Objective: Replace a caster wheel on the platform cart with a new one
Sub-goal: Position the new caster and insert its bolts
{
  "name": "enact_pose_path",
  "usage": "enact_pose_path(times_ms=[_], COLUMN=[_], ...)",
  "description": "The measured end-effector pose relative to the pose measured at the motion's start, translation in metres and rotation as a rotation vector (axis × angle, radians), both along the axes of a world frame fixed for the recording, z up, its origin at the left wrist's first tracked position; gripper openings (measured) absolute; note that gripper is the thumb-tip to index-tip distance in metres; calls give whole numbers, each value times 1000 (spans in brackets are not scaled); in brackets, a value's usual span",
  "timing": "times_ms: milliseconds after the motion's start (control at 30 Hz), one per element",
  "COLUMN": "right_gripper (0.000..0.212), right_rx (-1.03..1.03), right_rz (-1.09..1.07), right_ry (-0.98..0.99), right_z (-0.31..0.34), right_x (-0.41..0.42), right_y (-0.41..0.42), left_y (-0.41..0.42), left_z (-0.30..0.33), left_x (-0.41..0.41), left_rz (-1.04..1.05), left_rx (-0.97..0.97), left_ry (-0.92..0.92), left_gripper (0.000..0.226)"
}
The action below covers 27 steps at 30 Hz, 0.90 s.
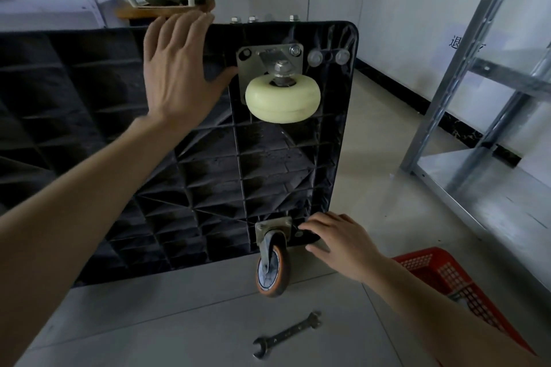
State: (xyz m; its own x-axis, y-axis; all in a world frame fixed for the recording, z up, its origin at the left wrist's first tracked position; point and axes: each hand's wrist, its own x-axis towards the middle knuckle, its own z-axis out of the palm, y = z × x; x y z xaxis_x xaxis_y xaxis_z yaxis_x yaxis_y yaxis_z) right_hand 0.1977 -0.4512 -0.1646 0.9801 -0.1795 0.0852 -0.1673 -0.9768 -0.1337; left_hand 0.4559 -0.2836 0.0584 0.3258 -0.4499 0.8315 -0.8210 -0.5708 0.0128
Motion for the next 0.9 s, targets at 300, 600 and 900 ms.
enact_pose_path(times_ms=[300, 600, 900], right_gripper=[48, 46, 49], right_rx=[22, 82, 178], right_rz=[-5, 15, 75], right_ry=[94, 146, 278], right_z=[-25, -67, -121], right_x=[-10, -26, -35], right_y=[11, 29, 55], left_y=[44, 46, 62], left_z=[-174, -284, -349], left_x=[-54, -118, -161], left_rz=[-155, -209, -252], left_rx=[219, 508, 678], left_ry=[201, 558, 702], left_gripper=[70, 73, 70])
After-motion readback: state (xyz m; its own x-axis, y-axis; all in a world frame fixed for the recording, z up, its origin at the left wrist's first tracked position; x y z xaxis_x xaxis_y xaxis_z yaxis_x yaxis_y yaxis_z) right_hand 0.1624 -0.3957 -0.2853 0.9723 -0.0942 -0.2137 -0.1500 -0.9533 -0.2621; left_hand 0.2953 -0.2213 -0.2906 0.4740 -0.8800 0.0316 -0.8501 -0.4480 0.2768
